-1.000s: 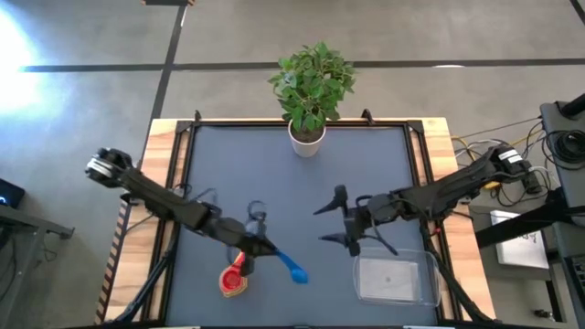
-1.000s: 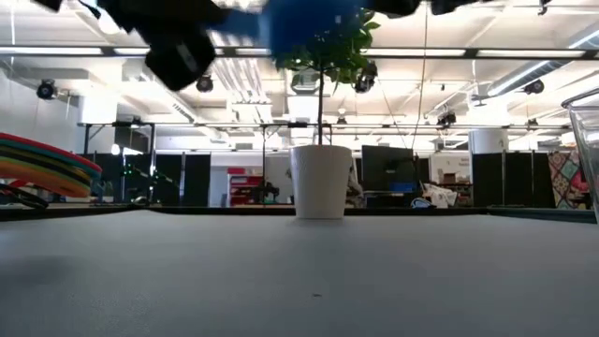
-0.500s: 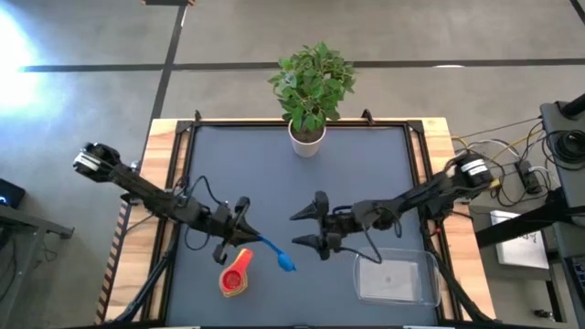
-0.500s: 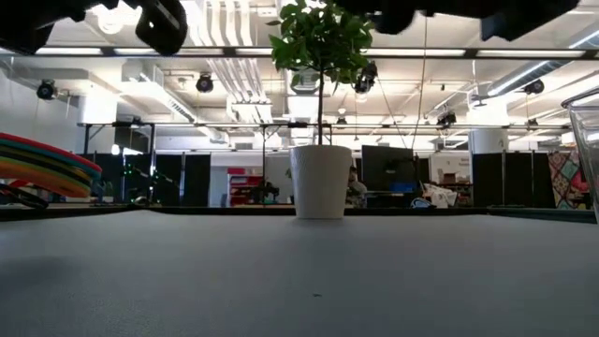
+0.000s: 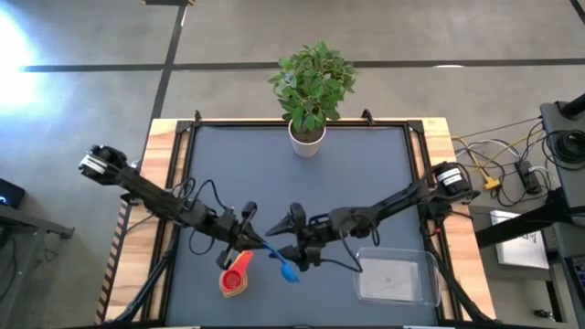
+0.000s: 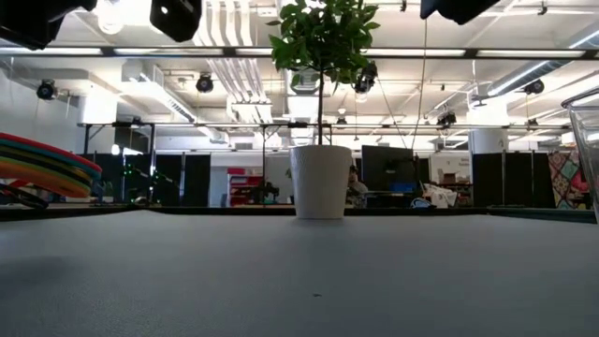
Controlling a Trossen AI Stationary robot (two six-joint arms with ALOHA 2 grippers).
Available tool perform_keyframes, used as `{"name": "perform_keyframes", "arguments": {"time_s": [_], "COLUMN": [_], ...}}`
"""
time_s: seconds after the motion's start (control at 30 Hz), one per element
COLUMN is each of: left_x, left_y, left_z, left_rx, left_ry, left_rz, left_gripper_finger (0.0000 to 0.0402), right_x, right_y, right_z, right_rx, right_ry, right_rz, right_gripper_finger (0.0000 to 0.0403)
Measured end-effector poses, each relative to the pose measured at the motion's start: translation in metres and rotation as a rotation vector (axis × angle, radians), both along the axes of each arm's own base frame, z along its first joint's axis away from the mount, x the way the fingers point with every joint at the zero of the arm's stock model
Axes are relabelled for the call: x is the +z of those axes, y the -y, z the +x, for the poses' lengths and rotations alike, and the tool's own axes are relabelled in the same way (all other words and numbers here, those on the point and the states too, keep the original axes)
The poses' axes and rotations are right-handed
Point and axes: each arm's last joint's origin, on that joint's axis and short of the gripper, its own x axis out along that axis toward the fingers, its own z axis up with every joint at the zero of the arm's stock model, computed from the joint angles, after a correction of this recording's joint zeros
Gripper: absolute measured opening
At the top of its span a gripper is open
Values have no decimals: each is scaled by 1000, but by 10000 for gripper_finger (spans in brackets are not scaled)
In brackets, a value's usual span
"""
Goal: Nest measuring cups in basket
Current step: Stack the blue measuring cup on top of the orange measuring cup
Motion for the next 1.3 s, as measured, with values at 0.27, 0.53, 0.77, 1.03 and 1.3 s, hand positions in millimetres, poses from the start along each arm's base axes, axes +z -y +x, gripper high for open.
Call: {"name": "perform_keyframes", "arguments": {"time_s": [0.27, 0.53, 0.77, 1.03, 1.3], "left_x": [-6, -6, -8, -12, -18], "left_y": [-3, -4, -4, -5, -9], "left_z": [-5, -6, -6, -5, -9], "left_rx": [-5, 0, 2, 31, 90], "left_ry": [35, 40, 24, -43, -223], "left_rz": [-20, -24, -24, -93, -210], "left_gripper_finger": [0, 0, 0, 1, 51], "right_x": [7, 5, 5, 3, -5], "right_y": [-10, -10, -8, -8, -3], "right_z": [3, 3, 4, 4, 7], "right_rx": [66, 65, 52, 48, 38], "right_ry": [5, -18, -24, -45, -132], "right_rz": [-17, -8, -5, 0, 1], "right_gripper_finger": [309, 181, 125, 126, 113]}}
